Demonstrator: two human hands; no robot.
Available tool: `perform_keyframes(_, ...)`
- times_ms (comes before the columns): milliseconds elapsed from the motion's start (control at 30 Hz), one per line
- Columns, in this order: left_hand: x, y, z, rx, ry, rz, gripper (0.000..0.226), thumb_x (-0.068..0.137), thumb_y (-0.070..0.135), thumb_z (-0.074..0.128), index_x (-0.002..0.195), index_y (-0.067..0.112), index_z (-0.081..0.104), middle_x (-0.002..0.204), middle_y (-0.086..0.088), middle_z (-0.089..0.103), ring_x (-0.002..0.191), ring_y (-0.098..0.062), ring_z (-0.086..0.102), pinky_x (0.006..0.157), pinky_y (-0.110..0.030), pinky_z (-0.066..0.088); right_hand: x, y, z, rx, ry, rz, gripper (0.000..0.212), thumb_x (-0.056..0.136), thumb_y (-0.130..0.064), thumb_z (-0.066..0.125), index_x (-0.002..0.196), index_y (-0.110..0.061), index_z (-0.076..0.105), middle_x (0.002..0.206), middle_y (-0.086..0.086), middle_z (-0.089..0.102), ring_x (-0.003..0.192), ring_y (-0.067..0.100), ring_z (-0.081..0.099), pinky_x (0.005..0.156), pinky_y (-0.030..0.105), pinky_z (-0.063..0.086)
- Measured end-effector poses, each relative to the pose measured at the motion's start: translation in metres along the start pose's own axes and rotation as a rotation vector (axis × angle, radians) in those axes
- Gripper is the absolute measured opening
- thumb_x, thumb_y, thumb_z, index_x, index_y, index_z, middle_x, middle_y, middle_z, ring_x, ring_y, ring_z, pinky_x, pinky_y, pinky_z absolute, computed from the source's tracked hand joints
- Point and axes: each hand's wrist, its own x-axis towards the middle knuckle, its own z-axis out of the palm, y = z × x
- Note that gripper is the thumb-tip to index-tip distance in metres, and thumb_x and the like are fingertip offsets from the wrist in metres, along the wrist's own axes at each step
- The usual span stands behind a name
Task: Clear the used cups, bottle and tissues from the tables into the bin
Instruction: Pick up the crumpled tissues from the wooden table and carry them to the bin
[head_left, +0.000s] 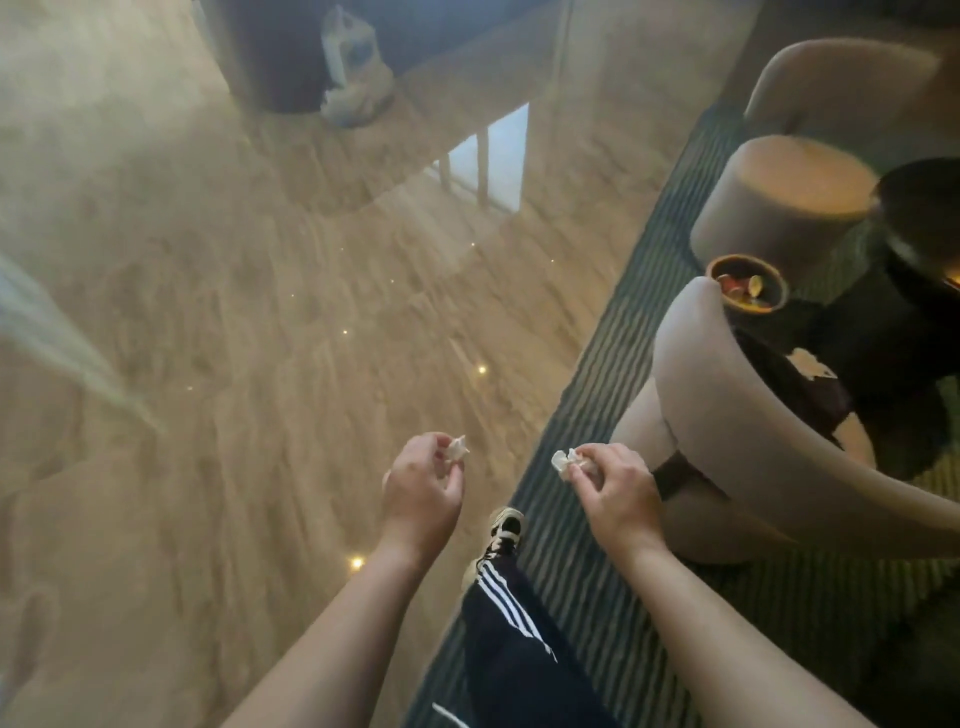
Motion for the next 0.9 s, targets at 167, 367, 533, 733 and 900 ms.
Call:
perform_keyframes(167, 0.139, 0.020, 0.050, 0.018, -0.112, 0.083, 0.011, 0.084, 0.014, 0.064, 0.095, 0.015, 0.062, 0.090, 0.003, 0.061, 0.084, -0.018, 0.061, 0.081, -0.046, 0.050, 0.128, 0.014, 0.011, 0.011, 0.051, 0.093, 0.019, 0.085, -0.022, 0.065, 0.102, -0.014, 0.068, 0.100, 0.002, 0.065, 0.095, 0.018, 0.056, 0.080, 0.024, 0.041)
perform_keyframes(367, 0.310, 0.082, 0.109, 0.093, -0.184, 0.260, 0.012, 0.083, 0.017, 0.066, 0.094, 0.016, 0.062, 0.088, 0.008, 0.058, 0.082, -0.015, 0.059, 0.077, -0.044, 0.050, 0.291, 0.024, -0.012, 0.022, 0.102, 0.151, 0.020, 0.086, -0.025, 0.065, 0.104, -0.016, 0.066, 0.102, -0.001, 0.063, 0.097, 0.013, 0.052, 0.082, 0.019, 0.039)
perform_keyframes(533, 0.413, 0.137, 0.157, 0.094, -0.265, 0.350, 0.012, 0.083, 0.017, 0.066, 0.094, 0.016, 0.061, 0.091, 0.004, 0.061, 0.082, -0.019, 0.060, 0.075, -0.044, 0.049, 0.394, 0.031, -0.041, 0.028, 0.198, 0.213, 0.019, 0.086, -0.023, 0.065, 0.103, -0.016, 0.067, 0.102, 0.000, 0.063, 0.096, 0.014, 0.052, 0.082, 0.023, 0.041)
perform_keyframes(733, 0.541, 0.191, 0.242, 0.095, -0.394, 0.454, 0.015, 0.084, 0.016, 0.066, 0.098, 0.013, 0.063, 0.093, -0.001, 0.062, 0.082, -0.022, 0.060, 0.074, -0.037, 0.048, 0.505, 0.066, -0.056, 0.033, 0.288, 0.355, 0.018, 0.087, -0.022, 0.063, 0.102, -0.014, 0.067, 0.103, 0.002, 0.063, 0.100, 0.019, 0.053, 0.085, 0.030, 0.044)
perform_keyframes(900, 0.659, 0.227, 0.326, 0.108, -0.529, 0.535, 0.017, 0.085, 0.017, 0.065, 0.102, 0.015, 0.063, 0.097, 0.002, 0.062, 0.080, -0.011, 0.054, 0.070, -0.024, 0.039, 0.607, 0.103, -0.054, 0.032, 0.349, 0.500, 0.021, 0.087, -0.022, 0.062, 0.105, -0.013, 0.067, 0.105, 0.003, 0.063, 0.102, 0.019, 0.053, 0.086, 0.027, 0.041)
